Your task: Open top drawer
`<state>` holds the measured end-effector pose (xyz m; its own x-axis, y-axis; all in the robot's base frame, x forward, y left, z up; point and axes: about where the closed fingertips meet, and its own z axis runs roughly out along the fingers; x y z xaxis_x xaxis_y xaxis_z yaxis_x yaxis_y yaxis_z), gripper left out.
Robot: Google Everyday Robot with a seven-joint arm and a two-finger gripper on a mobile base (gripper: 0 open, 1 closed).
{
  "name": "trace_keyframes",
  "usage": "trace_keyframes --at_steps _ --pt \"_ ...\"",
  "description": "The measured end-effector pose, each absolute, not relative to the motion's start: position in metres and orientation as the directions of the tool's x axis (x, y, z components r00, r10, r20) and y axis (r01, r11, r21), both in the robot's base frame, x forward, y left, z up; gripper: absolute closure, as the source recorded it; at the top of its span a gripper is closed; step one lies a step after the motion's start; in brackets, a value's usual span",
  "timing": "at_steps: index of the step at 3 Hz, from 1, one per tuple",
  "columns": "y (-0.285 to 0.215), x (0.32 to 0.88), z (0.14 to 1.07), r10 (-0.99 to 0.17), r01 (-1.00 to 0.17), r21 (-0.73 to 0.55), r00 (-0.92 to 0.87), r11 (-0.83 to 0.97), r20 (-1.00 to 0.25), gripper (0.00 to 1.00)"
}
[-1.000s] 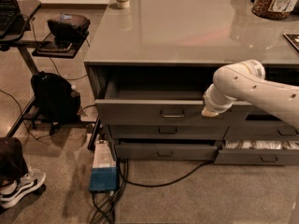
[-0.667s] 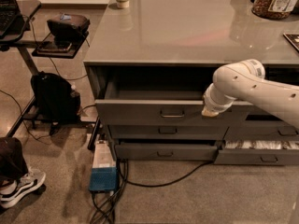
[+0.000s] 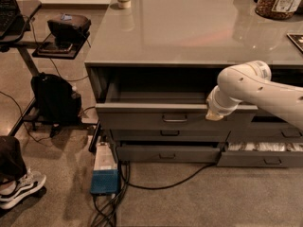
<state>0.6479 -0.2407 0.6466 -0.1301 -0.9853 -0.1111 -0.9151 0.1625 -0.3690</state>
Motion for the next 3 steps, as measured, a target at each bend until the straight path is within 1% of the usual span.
trace_keyframes --at_steps 1,2,3 --pt "-0.242 0.648 0.646 -0.987 -0.925 -0.344 -0.137 0.159 -0.088 1.0" --pt "-0.243 0.63 0.645 -0.99 -0.944 -0.298 -0.123 0.139 -0.072 1.0" --pt "-0.243 0.629 0.647 -0.99 -0.944 -0.298 -0.123 0.139 -0.073 1.0"
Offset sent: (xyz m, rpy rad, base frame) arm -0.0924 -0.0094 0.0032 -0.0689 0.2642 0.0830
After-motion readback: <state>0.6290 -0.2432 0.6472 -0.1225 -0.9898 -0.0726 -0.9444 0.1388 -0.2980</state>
